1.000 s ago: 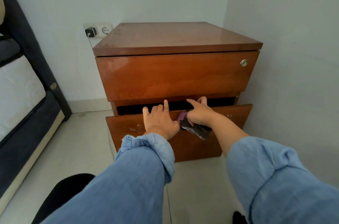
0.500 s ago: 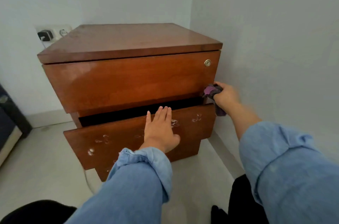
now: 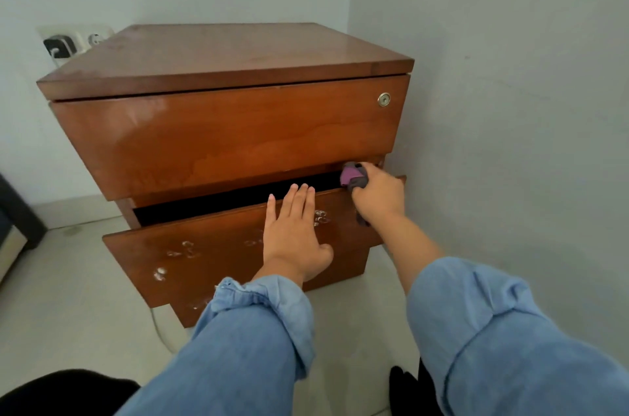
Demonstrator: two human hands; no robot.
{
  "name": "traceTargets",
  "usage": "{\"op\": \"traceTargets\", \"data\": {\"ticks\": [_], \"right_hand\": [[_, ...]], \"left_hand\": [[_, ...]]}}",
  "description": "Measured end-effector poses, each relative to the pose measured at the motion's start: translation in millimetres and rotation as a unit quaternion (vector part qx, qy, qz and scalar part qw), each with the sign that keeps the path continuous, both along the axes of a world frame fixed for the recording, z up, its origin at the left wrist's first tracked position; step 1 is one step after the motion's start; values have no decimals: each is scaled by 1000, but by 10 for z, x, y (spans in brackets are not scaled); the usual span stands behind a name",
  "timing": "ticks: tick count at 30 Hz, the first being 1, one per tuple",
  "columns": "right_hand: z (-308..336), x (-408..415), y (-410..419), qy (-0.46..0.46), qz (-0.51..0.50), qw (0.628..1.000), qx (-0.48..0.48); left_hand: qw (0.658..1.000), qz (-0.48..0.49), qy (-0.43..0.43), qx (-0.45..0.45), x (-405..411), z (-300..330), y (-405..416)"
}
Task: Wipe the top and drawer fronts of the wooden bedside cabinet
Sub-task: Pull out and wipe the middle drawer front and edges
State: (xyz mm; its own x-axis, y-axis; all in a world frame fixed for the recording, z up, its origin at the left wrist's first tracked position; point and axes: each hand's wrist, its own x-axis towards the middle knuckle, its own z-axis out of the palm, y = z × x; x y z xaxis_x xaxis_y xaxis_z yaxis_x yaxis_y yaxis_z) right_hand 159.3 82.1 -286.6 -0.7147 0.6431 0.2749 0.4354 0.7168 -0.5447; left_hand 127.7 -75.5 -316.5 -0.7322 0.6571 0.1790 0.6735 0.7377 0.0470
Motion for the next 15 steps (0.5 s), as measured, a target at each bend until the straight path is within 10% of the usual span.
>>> {"op": "traceTargets", "data": {"ticks": [15], "right_hand": [[-27,-121,-362,-11,-5,999,-31]], "left_hand": [[993,109,49,-11,-118,-48,-1046]]}}
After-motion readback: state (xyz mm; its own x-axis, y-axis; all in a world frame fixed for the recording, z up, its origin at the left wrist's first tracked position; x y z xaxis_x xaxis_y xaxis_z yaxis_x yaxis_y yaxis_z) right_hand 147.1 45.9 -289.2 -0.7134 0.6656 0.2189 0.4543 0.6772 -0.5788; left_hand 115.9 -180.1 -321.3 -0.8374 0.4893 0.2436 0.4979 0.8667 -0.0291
